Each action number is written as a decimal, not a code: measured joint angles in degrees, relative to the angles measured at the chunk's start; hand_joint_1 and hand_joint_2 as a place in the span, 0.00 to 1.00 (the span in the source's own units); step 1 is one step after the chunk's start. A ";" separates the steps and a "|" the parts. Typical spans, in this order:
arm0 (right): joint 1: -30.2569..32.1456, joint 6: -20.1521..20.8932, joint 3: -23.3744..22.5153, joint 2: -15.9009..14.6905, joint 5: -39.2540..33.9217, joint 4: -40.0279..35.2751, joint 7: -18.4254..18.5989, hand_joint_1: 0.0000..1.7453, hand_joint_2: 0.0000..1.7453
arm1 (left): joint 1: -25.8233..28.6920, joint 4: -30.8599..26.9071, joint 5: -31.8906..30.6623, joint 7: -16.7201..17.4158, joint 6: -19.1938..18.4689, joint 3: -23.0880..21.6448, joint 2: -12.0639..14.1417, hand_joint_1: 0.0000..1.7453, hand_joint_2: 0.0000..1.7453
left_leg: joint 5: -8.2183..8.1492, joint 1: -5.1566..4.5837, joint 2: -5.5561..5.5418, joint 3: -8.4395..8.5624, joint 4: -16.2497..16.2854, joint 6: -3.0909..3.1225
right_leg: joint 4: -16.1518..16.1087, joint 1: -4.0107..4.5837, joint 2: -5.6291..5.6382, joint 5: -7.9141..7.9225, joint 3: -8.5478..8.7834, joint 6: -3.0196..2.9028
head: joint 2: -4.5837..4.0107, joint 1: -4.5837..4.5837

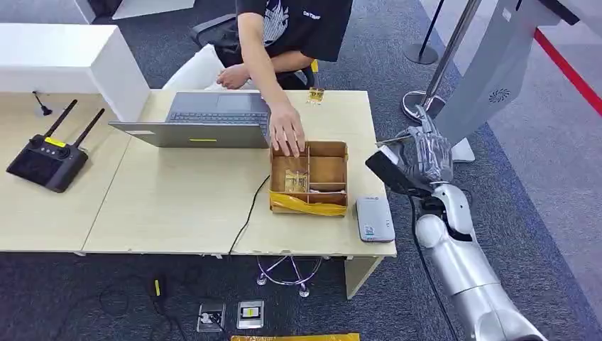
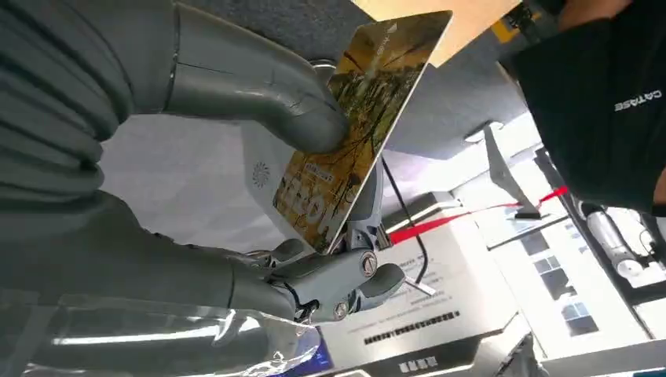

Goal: Pass the card to the sensor for recognition and then transmit it.

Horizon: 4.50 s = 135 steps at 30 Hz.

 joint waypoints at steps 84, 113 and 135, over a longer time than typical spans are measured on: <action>10.24 2.21 0.42 0.26 -14.75 -0.33 1.07 1.00 1.00 | 0.90 0.04 2.01 1.38 1.90 -0.52 0.07 0.00 1.00 | 0.00 0.00 0.01 -0.04 -0.01 -0.01 | -0.01 0.01 0.00 -0.02 -0.04 -0.02 | 0.00 0.00; 8.52 4.46 -0.44 0.48 -18.21 12.07 0.44 1.00 1.00 | 0.89 0.04 1.88 2.23 1.95 -0.81 0.52 0.00 1.00 | -0.04 0.00 0.02 0.01 -0.01 -0.05 | -0.02 0.00 0.02 -0.02 0.00 -0.02 | 0.00 0.00; -12.56 12.35 -2.95 2.27 -16.65 -5.92 -3.15 1.00 1.00 | 0.89 0.04 0.35 -0.98 -1.05 -3.26 0.00 0.00 1.00 | 0.05 0.00 0.00 -0.18 -0.01 -0.01 | 0.02 0.00 -0.03 0.11 -0.09 -0.04 | 0.00 0.02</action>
